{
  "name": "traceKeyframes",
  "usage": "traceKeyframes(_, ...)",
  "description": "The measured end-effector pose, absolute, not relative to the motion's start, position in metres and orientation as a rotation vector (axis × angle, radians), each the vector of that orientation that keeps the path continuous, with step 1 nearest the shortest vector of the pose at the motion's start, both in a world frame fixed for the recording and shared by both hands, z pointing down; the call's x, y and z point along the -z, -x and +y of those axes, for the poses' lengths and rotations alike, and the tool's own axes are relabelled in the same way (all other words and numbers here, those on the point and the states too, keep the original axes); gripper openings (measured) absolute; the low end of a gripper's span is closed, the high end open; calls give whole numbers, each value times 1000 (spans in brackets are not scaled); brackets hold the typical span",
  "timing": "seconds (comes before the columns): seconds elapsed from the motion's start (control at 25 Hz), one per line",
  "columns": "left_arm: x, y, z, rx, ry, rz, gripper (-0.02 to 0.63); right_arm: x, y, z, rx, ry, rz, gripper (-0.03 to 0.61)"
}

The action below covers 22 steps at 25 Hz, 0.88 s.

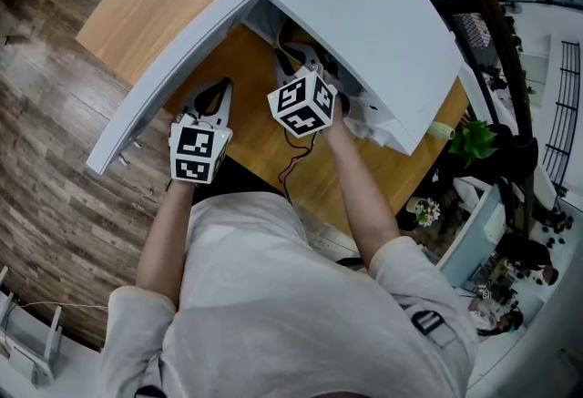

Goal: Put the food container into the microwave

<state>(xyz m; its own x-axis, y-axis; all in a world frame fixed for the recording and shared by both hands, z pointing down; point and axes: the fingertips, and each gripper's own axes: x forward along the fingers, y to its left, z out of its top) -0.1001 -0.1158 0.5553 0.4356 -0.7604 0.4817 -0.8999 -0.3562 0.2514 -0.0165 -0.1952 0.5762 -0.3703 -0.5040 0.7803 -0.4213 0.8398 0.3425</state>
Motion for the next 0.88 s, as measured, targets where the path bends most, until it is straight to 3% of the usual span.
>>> traceKeyframes(0.88, -561, 99, -120, -380, -2184, -1426, 12, -586, 7, -211, 167, -699, -1982, 46)
